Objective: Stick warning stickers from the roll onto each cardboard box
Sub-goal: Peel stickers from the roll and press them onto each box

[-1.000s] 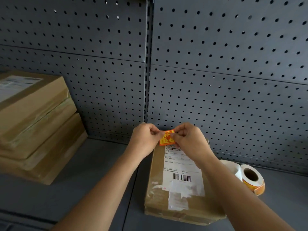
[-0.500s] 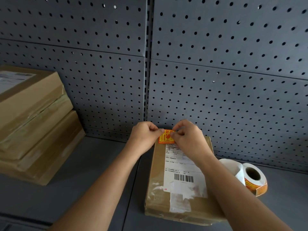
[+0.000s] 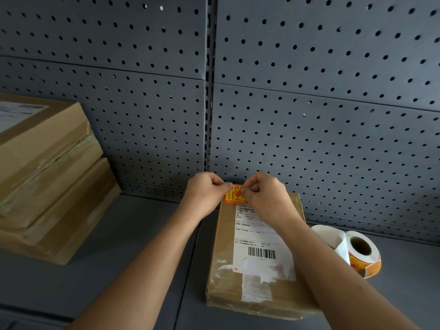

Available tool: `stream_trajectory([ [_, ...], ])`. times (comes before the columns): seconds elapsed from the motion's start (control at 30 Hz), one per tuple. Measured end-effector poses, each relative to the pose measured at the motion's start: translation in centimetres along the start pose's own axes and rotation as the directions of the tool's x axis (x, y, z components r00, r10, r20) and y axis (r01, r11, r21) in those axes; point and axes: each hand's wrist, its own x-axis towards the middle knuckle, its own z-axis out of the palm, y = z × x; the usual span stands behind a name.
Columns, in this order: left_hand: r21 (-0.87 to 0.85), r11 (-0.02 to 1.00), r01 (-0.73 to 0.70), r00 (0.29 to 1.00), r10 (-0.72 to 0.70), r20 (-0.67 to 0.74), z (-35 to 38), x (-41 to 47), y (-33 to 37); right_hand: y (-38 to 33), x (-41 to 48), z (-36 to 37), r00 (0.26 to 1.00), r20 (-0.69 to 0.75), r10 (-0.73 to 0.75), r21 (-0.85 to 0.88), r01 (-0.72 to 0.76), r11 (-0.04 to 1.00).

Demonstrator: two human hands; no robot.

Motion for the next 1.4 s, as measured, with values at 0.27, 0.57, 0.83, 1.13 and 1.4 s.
stream_trajectory([
  [0.27,0.125,0.988,-0.089,0.992,0.099,-0.079,0.6,-0.4,0.1,-0.2,-0.1,0.7,0.996,-0.045,-0.083,-0.137,0.077,0.988],
  [0.57,0.082,0.992,-0.096,0.979,0.109,-0.175,1.4,-1.1,-0.9,-0.5,-0.8,1.0,0.988,-0.058,-0.141,-0.330,0.115,0.937],
  [0.83,-0.063,0.998,0.007,1.000,-0.008,-0.019,2.1,-1.5,-1.4,0.2,-0.9,0.8,0.983,-0.150,-0.107,-0.529,0.012,0.848],
  [1.13,0.091,0.996,0.012,1.000,-0.011,-0.018,2.4,-1.6,-1.3,0.7,-0.5,1.6,0.998,-0.036,-0.045,-0.611,0.014,0.792],
  [1.4,0.098,0.995,0.003,1.000,-0.006,0.031,2.0,-1.9,-1.3,1.0,-0.4,1.4,0.997,-0.061,-0.047,-0.558,0.005,0.830],
])
